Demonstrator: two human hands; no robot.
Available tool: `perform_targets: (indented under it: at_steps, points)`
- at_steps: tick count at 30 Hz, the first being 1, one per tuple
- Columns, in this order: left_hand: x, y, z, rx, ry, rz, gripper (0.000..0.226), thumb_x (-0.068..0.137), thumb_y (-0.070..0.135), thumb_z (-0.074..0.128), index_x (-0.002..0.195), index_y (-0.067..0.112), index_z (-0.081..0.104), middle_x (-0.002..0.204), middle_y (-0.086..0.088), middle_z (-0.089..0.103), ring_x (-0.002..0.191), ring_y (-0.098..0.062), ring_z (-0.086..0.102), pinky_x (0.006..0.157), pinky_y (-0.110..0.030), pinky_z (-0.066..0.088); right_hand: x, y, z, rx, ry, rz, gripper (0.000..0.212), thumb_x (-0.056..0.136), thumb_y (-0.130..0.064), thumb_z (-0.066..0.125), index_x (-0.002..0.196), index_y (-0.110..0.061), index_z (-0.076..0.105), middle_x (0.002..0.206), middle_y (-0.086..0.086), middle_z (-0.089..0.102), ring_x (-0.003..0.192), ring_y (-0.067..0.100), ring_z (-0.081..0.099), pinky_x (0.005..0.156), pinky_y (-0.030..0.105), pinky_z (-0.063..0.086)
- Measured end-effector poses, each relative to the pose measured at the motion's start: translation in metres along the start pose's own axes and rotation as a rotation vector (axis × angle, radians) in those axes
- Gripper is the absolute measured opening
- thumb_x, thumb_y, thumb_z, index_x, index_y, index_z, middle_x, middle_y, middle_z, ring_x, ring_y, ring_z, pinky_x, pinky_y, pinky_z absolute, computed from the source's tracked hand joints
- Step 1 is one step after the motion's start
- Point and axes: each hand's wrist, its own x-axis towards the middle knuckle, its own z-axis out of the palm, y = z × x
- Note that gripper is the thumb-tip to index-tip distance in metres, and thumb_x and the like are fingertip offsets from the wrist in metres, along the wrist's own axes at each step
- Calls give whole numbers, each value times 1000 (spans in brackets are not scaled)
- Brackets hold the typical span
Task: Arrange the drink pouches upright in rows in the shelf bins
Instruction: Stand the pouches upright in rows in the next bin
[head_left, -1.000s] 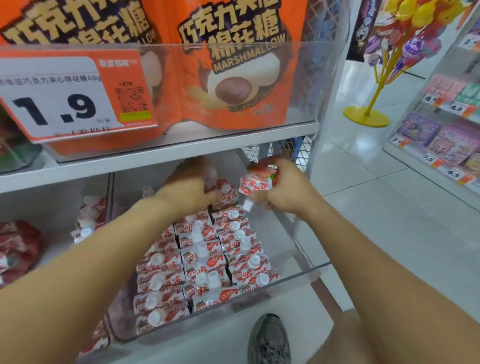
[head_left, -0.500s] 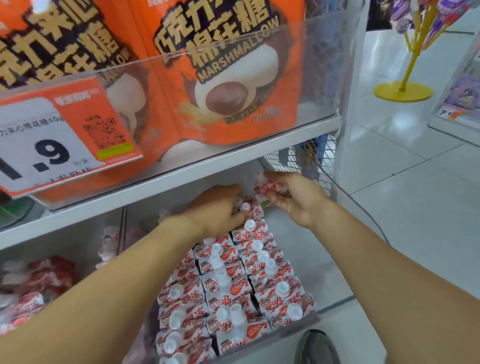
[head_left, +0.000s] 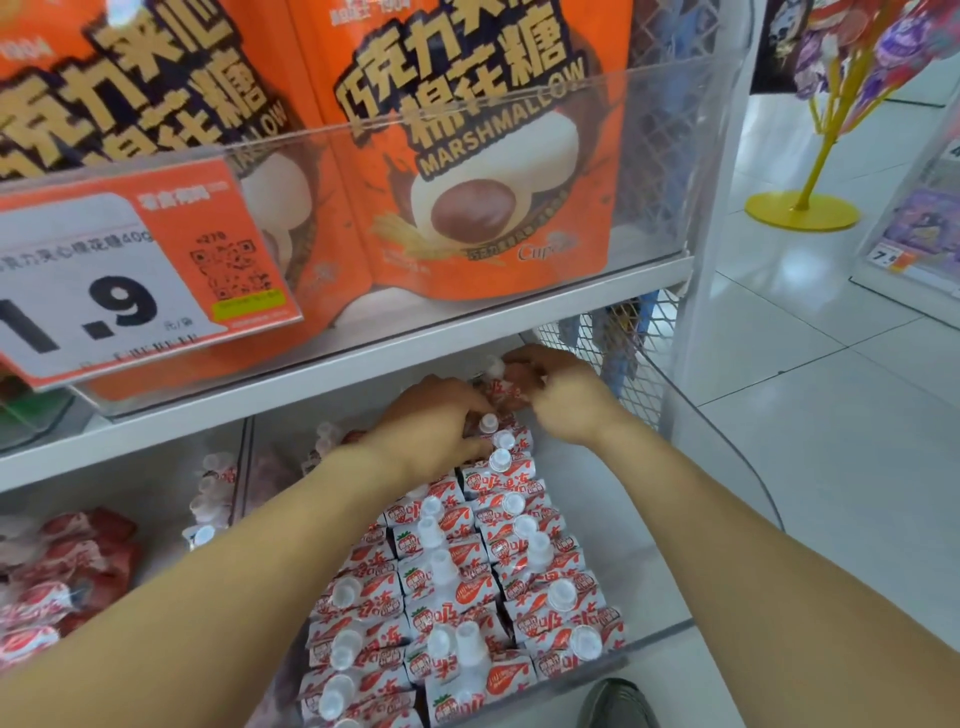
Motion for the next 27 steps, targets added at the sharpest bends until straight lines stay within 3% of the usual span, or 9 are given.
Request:
perform_targets:
  at_steps: [3,5,7,11,14,16,19,25,27]
  points:
    - [-2,2,1,-5,21,-24,30,80,39,73,107,26,71,103,0,70,92,-21,64,80,-32,51,4,4,-2,-8,72,-52,19,96,-14,59,111,-19,68,112,5,71,103,24,66,88,31,52]
    - [-2,2,2,-6,27,-36,30,80,37,73,108,26,70,104,0,70,92,-21,64,81,-31,51,5,5,1,35,62,-30,16,92,-16,67,105,-22,62,107,5,71,97,22,67,81,31,53]
    - [-1,2,2,9,26,-53,32,79,36,74,109,26,69,106,-1,69,93,-21,64,81,-29,50,5,5,3,39,61,-20,19,88,-18,73,96,-23,57,106,4,69,95,19,64,74,24,44]
    - [-2,5,1,-10,45,16,38,81,30,73,118,31,64,114,0,68,99,-22,63,84,-30,49,8,-1,3,27,71,-27,12,87,-19,74,89,-22,63,102,2,68,92,16,60,71,18,42]
    - [-2,7,0,58,0,82,15,88,34,62,99,24,67,96,0,69,85,-22,63,75,-35,49,10,-10,4,-36,52,-5,8,89,-12,68,88,-19,66,90,-2,65,84,17,60,57,6,38]
    - [-2,3,0,47,35,96,19,90,38,58,84,21,64,82,2,66,72,-19,60,67,-33,48,12,-16,7,-121,25,-15,10,87,-16,68,84,-25,65,93,-1,71,89,21,66,70,17,49]
    - [-1,0,0,37,97,101,18,88,38,63,79,22,63,77,2,65,68,-19,57,63,-30,46,12,-19,10,-189,-23,14,9,86,-17,65,89,-24,69,103,3,74,96,26,67,80,32,54]
    - [-2,0,-4,15,44,36,16,81,33,72,94,25,69,85,4,70,77,-17,63,72,-33,52,9,-12,8,-156,-108,34,10,91,-21,61,95,-25,69,105,2,73,95,23,67,56,17,40]
    - [-6,-1,-8,20,57,9,26,78,37,75,101,26,67,93,6,70,82,-15,64,75,-29,52,8,-7,5,-151,-160,16,18,93,-26,61,109,-25,68,117,0,70,105,22,66,65,10,44]
